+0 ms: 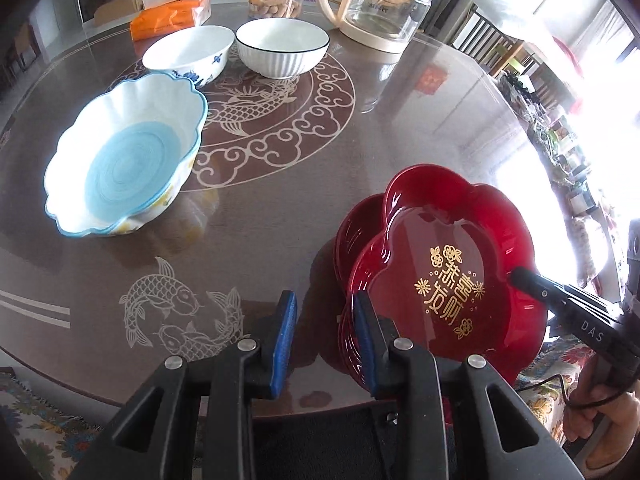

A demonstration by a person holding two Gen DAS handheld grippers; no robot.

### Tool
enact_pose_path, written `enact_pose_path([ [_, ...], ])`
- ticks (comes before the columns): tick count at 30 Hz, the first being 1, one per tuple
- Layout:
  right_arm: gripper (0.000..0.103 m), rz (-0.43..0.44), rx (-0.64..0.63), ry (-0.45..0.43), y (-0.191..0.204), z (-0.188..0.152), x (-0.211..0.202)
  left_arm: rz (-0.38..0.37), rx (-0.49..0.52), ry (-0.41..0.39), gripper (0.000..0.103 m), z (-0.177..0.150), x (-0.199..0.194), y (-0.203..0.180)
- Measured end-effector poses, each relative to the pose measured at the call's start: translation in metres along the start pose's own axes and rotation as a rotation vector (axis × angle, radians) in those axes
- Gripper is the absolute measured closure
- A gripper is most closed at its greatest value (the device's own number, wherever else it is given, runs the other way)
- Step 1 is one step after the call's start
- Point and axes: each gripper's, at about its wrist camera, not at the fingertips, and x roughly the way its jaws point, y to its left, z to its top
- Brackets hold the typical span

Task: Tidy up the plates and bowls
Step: 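Carry the red plate with the right gripper and lower it onto the stack, then open the right gripper and withdraw it from the plate stack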

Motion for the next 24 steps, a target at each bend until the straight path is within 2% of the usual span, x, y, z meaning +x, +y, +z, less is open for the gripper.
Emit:
enact_pose_path([
  [2,0.092,0.002,0.003,0.0,0.0,-0.001,0.0,-0.009,0.013,0.015,0.075,-0.001,0.007,-0.006],
  [4,0.092,0.003,0.001,0.002,0.001,-0.003,-0.001,-0.03,0.007,0.018,0.091,0.0,0.01,-0.009],
  [11,0.09,0.047,-0.011,0.001,0.016,-0.023,-0.016,-0.02,0.003,-0.076,0.091,0.033,0.006,-0.015],
  [13,0.089,0.049,-0.003,0.003,0.019,-0.031,-0.016,-0.033,0.037,-0.097,0.088,0.041,0.009,-0.021],
  [16,0.083,0.054,-0.026,0.037,0.024,-0.044,-0.011,0.016,0.093,-0.107,0.087,0.044,0.013,-0.029],
  [17,0.079,0.048,-0.045,0.04,0.027,-0.049,-0.012,0.04,0.099,-0.124,0.081,0.044,0.012,-0.028],
  [18,0.074,0.046,-0.053,0.027,0.027,-0.054,-0.016,0.049,0.088,-0.142,0.071,0.045,0.009,-0.024],
  [19,0.055,0.043,-0.053,0.004,0.026,-0.058,-0.022,0.064,0.063,-0.16,0.055,0.045,0.007,-0.018],
  [20,0.038,0.037,-0.051,-0.03,0.024,-0.06,-0.029,0.071,0.032,-0.179,0.048,0.045,0.004,-0.011],
  [21,0.037,0.023,-0.049,-0.065,0.022,-0.062,-0.036,0.066,0.004,-0.199,0.037,0.044,0.001,-0.003],
  [24,0.037,-0.013,-0.05,-0.139,0.017,-0.062,-0.051,0.044,-0.03,-0.203,0.034,0.039,-0.004,0.012],
])
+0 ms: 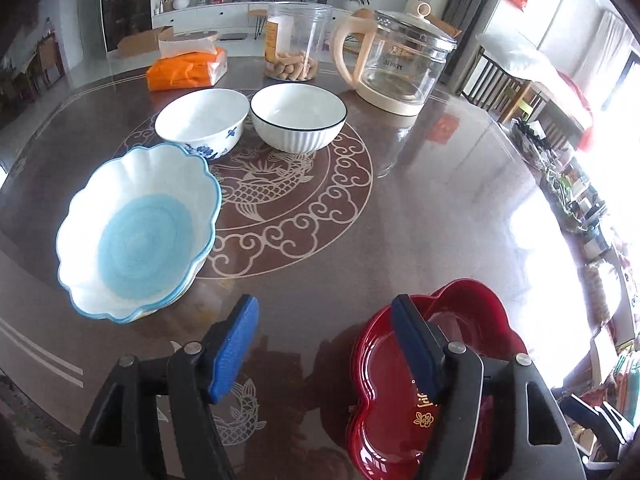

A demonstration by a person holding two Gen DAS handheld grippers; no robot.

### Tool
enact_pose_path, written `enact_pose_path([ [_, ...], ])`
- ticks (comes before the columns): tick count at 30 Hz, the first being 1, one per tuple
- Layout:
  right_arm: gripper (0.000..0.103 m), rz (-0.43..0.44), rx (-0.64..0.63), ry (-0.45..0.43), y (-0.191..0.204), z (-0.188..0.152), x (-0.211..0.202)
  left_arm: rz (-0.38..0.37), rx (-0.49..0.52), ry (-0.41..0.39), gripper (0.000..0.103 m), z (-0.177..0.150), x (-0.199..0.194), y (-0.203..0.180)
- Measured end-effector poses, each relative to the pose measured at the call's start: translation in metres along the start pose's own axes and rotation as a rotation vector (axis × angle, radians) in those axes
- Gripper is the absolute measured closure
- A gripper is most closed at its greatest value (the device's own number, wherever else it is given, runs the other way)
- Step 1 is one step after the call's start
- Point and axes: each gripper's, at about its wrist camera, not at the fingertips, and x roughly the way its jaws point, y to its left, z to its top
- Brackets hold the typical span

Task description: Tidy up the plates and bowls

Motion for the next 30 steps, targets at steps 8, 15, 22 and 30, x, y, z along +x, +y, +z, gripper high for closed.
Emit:
enact_pose_path([
  [8,0.037,-0.026,0.021,-0.041,-0.006,-0.002,0.003,0.034,0.078,-0.001,0.031,-0.035,-0.021,0.011],
  [15,0.037,0.04,-0.055,0.008,0.024,-0.026,0.015,-0.071,0.079,0.047,0.03,-0.075,-0.029,0.024],
  [22,0.038,-0.114,-0.118,-0.024,0.043,-0.037,0.022,-0.193,0.088,0.084,0.03,-0.106,-0.021,0.016],
  [30,0.036,-0.167,-0.152,-0.013,0.037,-0.042,0.019,-0.264,0.106,0.086,0.027,-0.116,-0.012,-0.005],
])
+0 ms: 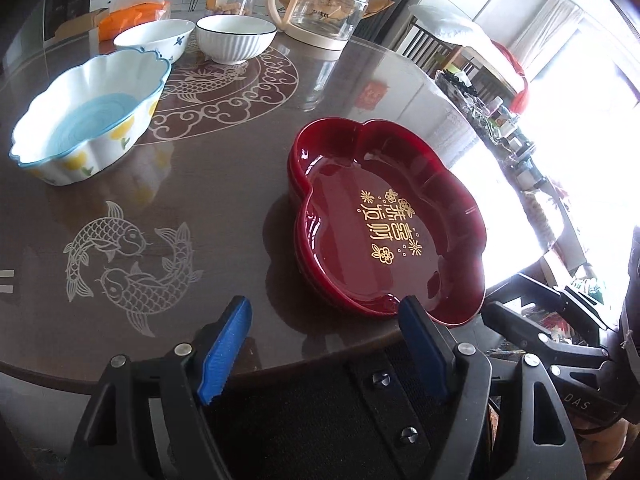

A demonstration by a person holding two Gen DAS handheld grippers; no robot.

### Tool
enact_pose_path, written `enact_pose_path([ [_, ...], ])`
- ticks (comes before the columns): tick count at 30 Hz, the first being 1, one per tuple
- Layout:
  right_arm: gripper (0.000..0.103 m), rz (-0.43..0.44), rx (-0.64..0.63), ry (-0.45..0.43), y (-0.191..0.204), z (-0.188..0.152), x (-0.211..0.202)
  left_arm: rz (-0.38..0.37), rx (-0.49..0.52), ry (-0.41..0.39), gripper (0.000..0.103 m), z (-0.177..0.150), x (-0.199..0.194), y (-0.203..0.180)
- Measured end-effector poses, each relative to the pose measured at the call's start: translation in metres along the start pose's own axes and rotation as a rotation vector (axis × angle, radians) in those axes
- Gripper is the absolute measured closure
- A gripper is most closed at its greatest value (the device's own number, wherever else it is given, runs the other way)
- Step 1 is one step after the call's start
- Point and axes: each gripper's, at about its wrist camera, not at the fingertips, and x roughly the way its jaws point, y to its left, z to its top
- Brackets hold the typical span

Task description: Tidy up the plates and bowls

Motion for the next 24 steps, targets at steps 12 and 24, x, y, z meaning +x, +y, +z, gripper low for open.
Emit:
enact_pose_path([
  [12,0.036,0.165,-0.023,0.081,0.018,-0.013,0.036,-0.034,0.037,0.011,0.026,0.029,0.037,-0.025],
  [24,0.037,0.015,0.267,-0.017,-0.056,0.049,0.07,0.129,0.195,-0.112,0.023,0.105,0.063,-0.075],
])
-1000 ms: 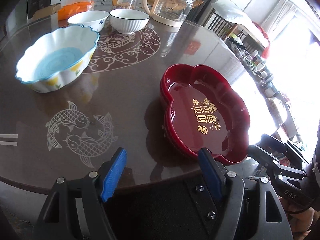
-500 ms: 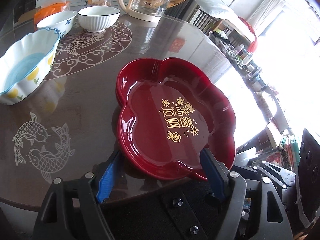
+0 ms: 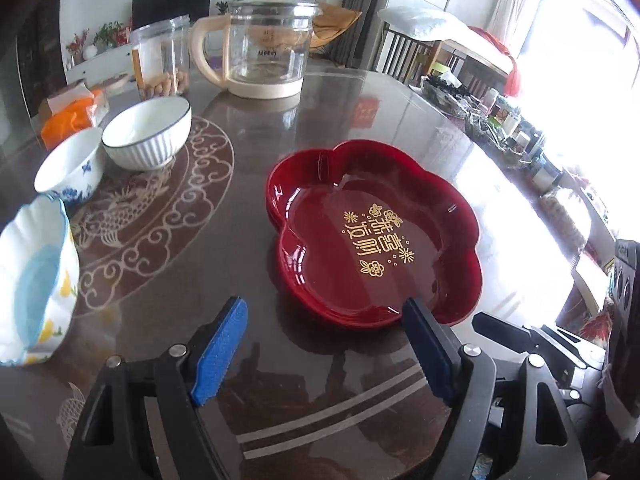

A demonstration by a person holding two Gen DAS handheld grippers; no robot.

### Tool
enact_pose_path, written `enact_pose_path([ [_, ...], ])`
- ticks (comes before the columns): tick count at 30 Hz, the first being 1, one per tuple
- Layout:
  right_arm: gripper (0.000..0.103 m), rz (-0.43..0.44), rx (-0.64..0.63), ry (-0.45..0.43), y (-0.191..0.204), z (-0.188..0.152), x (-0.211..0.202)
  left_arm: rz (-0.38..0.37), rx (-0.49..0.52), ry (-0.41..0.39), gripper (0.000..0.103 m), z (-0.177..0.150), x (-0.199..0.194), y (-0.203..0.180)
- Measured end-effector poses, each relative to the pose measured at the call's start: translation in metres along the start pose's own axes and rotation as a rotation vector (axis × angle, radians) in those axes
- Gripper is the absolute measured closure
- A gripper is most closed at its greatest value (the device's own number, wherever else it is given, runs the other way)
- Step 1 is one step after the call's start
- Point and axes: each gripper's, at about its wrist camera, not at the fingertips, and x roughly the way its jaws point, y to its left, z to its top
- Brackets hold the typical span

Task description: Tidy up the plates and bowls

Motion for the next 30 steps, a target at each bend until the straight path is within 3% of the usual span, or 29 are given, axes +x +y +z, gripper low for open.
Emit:
enact_pose_path([
  [5,0.036,-0.016,0.002,-0.041,-0.011,0.006,-0.023,0.15,0.036,-0.04,0.022,-0.003,-0.018,0.01],
  [14,0.036,0.036,-0.006,0.009,0.007,-0.013,-0.03,0.294,-0.022,-0.079,0.022,-0.024,-0.062,0.044],
  [30,0.035,0.063,-0.164,-0.015,0.065,-0.01,-0.042,0.432,-0.138,-0.124,0.022,-0.043,-0.108,0.098],
])
